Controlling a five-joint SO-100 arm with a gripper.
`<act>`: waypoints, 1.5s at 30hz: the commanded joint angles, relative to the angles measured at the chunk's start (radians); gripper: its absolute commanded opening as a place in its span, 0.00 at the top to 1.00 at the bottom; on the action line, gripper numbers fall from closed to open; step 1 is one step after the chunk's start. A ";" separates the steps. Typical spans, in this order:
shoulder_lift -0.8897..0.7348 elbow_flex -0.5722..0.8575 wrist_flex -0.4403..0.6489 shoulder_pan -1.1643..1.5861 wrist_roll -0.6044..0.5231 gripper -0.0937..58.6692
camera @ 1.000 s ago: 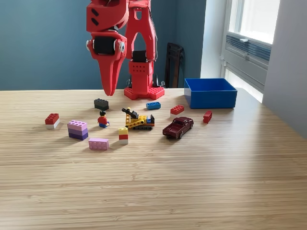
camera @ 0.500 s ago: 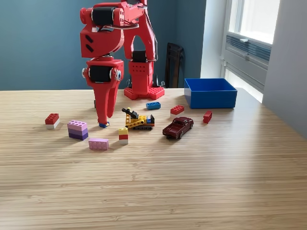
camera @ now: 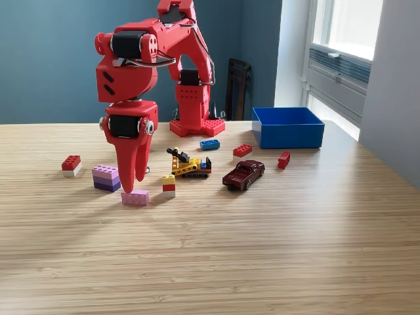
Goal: Grasp a lego block and put it in the bin.
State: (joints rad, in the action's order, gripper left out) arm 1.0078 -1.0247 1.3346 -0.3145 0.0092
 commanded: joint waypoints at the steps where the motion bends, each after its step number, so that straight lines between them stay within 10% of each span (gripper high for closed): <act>1: -0.029 0.124 0.029 -0.002 0.002 0.71; 16: -0.183 0.324 0.118 -0.006 -0.052 0.93; 29: -0.163 0.077 0.025 -0.005 -0.153 1.00; 45: 0.399 -0.040 0.112 0.161 -0.133 1.00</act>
State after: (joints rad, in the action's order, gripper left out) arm 1.1996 -1.0630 1.4036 -0.2178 -0.1304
